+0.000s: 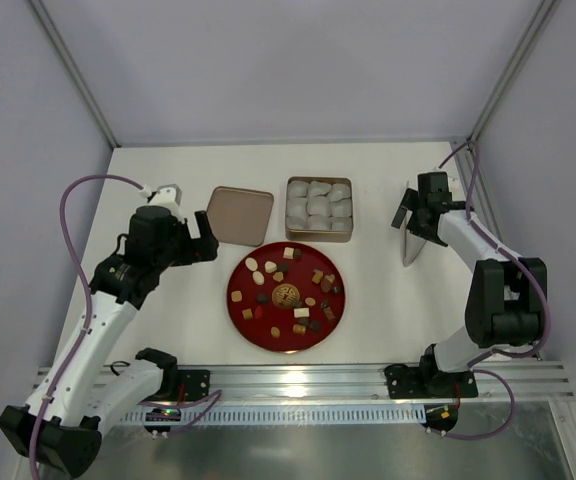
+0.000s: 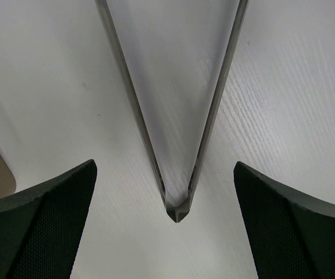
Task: Pack the chocolate
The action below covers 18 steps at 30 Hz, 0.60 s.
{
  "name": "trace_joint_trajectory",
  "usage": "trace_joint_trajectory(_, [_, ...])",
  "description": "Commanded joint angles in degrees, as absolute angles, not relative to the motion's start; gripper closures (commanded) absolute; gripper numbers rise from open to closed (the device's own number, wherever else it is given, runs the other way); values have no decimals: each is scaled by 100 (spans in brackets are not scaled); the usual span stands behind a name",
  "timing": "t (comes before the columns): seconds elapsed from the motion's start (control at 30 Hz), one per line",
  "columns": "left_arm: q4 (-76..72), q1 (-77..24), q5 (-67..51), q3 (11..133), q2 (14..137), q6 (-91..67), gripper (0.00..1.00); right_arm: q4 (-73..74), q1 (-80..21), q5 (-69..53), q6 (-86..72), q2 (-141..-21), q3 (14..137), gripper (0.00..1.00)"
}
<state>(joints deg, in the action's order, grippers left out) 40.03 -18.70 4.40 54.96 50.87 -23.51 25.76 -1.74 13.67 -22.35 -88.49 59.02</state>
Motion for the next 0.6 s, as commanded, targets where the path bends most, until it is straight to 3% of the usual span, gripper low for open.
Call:
trace_joint_trajectory(0.0, [3815, -1881, 343, 5546, 5133, -2303, 0, 2532, -79, 1547, -2198, -8947, 6126, 0])
trace_joint_trajectory(0.3, [3815, -1881, 299, 5546, 5203, -2320, 0, 2566, 114, 1433, -1890, -9659, 6494, 0])
trace_joint_trajectory(0.57, [3815, -1890, 246, 5537, 5291, -2320, 0, 2558, 246, 959, -1767, -10151, 6706, 8])
